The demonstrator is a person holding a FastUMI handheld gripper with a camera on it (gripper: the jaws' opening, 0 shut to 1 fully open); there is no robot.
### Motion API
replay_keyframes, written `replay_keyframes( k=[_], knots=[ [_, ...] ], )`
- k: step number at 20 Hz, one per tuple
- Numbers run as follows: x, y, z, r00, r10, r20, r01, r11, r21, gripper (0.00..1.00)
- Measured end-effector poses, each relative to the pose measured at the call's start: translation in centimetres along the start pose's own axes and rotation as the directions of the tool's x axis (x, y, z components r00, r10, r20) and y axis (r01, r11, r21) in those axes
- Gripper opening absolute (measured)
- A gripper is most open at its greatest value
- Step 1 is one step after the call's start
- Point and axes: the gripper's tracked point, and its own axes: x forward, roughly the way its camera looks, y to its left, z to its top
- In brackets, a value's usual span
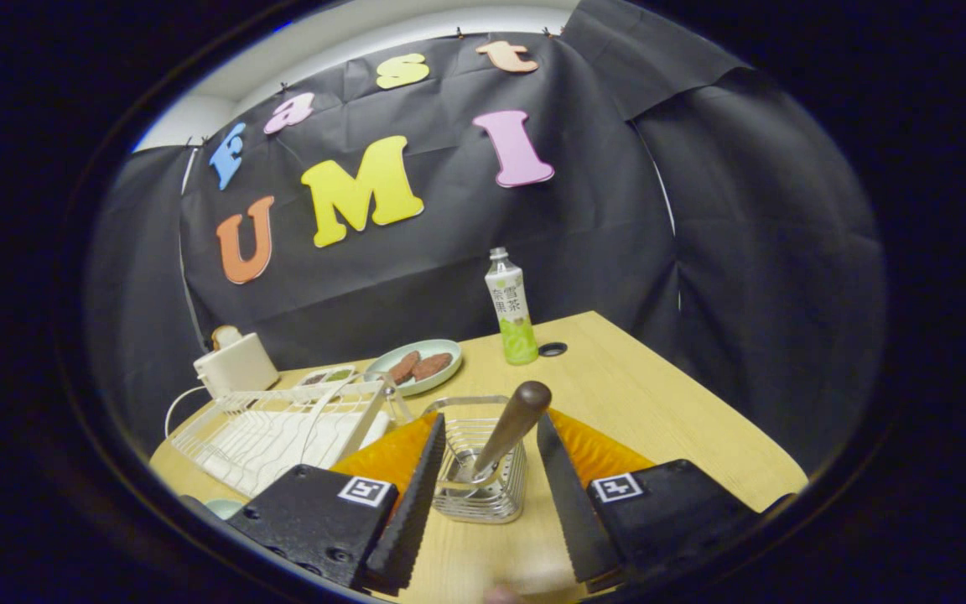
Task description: Take the plate from the dish rack, then take the spoon from the basket and place it into the plate.
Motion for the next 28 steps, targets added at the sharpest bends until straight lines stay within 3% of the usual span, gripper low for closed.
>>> replay_keyframes(
  k=[3, 8, 10, 16, 23, 28],
  knots=[
    [0.6, 0.4, 0.3, 1.000, 0.003, -0.004, -0.003, 0.999, -0.037, 0.60],
    [0.7, 1.0, 0.6, 0.999, 0.023, -0.029, -0.024, 1.000, -0.014, 0.24],
    [0.7, 1.4, 0.6, 0.998, 0.041, -0.044, -0.041, 0.999, 0.007, 0.19],
    [0.4, 2.0, 1.5, 0.998, 0.037, -0.047, -0.037, 0.999, -0.004, 0.08],
    [-2.3, 0.7, 6.0, 0.999, -0.033, 0.036, 0.034, 0.999, -0.032, 0.08],
    [-7.1, 3.4, 9.3, 0.991, -0.009, 0.133, 0.019, 0.997, -0.077, 0.08]
  ],
)
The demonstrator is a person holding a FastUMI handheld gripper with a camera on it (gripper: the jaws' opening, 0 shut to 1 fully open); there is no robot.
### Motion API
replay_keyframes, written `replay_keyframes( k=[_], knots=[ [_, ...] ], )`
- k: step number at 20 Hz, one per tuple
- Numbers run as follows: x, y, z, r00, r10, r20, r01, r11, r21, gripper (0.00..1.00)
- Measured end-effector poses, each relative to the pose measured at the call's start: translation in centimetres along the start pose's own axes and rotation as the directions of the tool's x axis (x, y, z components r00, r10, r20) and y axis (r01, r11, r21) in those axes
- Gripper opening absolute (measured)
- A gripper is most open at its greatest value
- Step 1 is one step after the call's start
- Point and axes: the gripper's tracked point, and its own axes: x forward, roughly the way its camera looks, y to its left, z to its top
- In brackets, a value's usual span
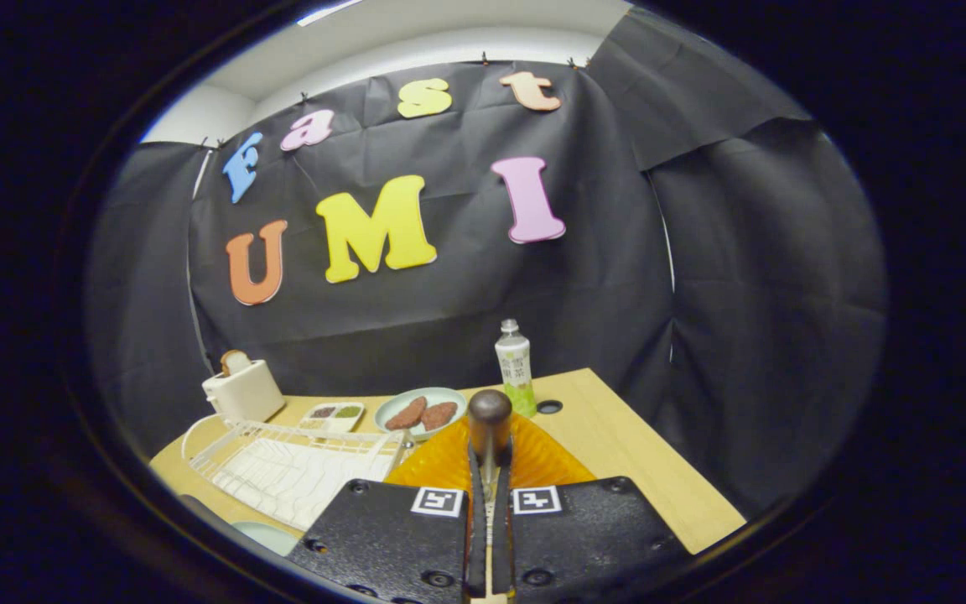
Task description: Take the plate from the dish rack, then take the spoon from the basket and place it into the plate.
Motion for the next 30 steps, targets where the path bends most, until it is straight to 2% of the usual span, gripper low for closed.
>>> replay_keyframes(
  k=[6, 12, 16, 22, 26, 30],
  knots=[
    [-6.9, 6.3, 0.3, 0.993, 0.117, 0.023, -0.116, 0.993, -0.015, 0.08],
    [-11.1, 13.3, -4.4, 0.969, 0.242, -0.056, -0.243, 0.970, -0.015, 0.08],
    [-12.0, 17.4, -8.4, 0.946, 0.305, -0.108, -0.307, 0.952, -0.008, 0.08],
    [-11.8, 22.1, -15.7, 0.917, 0.350, -0.192, -0.362, 0.932, -0.031, 0.08],
    [-11.8, 23.7, -18.1, 0.887, 0.408, -0.218, -0.409, 0.912, 0.044, 0.08],
    [-11.0, 24.0, -19.9, 0.869, 0.425, -0.253, -0.416, 0.905, 0.090, 0.08]
  ],
)
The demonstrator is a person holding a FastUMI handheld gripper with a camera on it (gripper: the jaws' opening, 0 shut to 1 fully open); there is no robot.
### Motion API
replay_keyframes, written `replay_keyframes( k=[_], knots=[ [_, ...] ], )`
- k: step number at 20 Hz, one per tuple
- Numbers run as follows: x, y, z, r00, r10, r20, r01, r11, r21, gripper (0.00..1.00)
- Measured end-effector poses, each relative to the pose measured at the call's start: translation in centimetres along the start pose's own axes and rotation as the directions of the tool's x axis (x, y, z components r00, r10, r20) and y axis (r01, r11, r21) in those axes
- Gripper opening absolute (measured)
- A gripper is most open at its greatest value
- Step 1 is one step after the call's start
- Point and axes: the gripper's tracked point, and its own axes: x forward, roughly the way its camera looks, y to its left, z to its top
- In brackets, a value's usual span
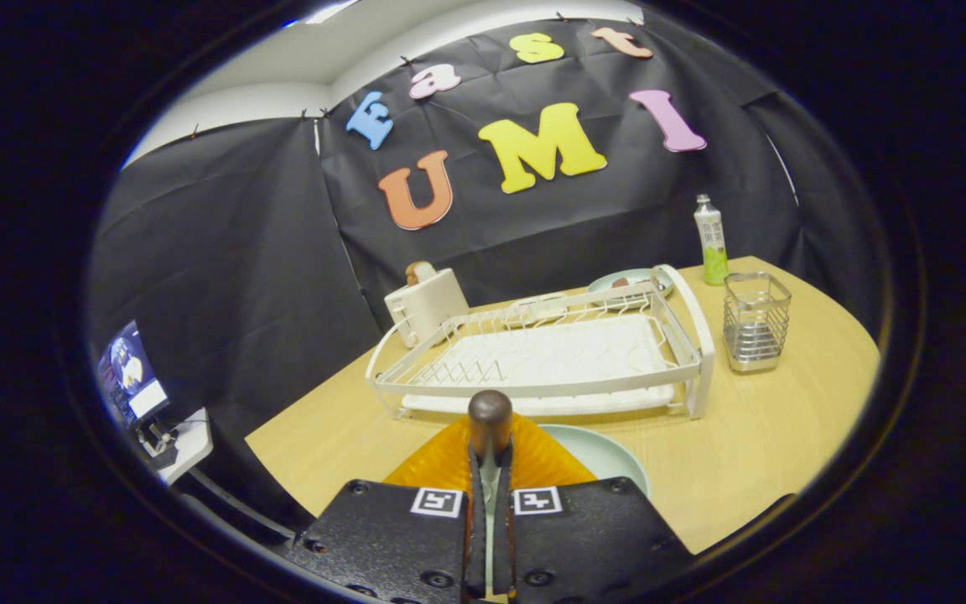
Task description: Take the plate from the dish rack, then take the spoon from the basket and place it into the plate.
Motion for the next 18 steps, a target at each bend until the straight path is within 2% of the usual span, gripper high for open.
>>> replay_keyframes(
  k=[3, 5, 9, 14, 18],
  knots=[
    [0.3, -0.2, -0.3, 1.000, 0.024, -0.018, -0.024, 0.999, 0.022, 0.10],
    [0.4, -1.4, -0.3, 1.000, 0.002, -0.013, -0.001, 1.000, 0.025, 0.17],
    [0.1, -3.3, -0.2, 0.999, -0.034, -0.004, 0.034, 0.998, 0.053, 0.40],
    [-0.4, -6.2, 1.6, 0.989, -0.136, 0.053, 0.135, 0.990, 0.029, 0.82],
    [-2.2, -7.6, 4.5, 0.961, -0.229, 0.155, 0.236, 0.971, -0.026, 0.96]
  ],
)
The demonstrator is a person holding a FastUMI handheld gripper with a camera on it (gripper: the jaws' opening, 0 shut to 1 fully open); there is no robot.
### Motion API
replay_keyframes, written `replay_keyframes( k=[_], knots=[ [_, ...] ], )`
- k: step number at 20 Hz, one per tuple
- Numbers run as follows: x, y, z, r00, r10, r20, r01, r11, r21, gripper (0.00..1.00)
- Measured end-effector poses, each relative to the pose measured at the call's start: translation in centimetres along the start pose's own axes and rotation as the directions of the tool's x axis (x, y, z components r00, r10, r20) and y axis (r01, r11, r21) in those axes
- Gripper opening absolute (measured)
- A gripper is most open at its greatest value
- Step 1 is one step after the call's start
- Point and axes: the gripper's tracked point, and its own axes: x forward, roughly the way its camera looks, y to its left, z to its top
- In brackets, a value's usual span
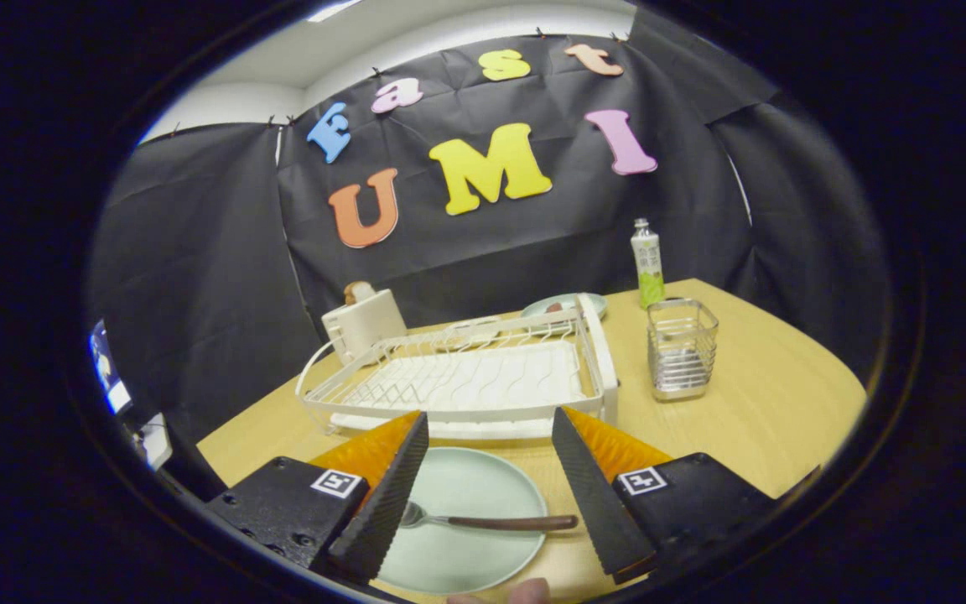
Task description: Take the plate from the dish rack, then take the spoon from the basket and place it into the plate.
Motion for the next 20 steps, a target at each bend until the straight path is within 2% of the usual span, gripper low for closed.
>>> replay_keyframes(
  k=[5, 12, 14, 20],
  knots=[
    [-2.6, -1.5, 4.0, 0.984, -0.106, 0.145, 0.121, 0.988, -0.100, 0.98],
    [-7.8, -2.7, 7.4, 0.926, -0.214, 0.310, 0.266, 0.955, -0.134, 0.99],
    [-8.9, -2.5, 7.6, 0.914, -0.224, 0.339, 0.286, 0.948, -0.144, 0.99],
    [-10.6, -1.2, 7.1, 0.904, -0.208, 0.373, 0.278, 0.950, -0.143, 0.99]
  ],
)
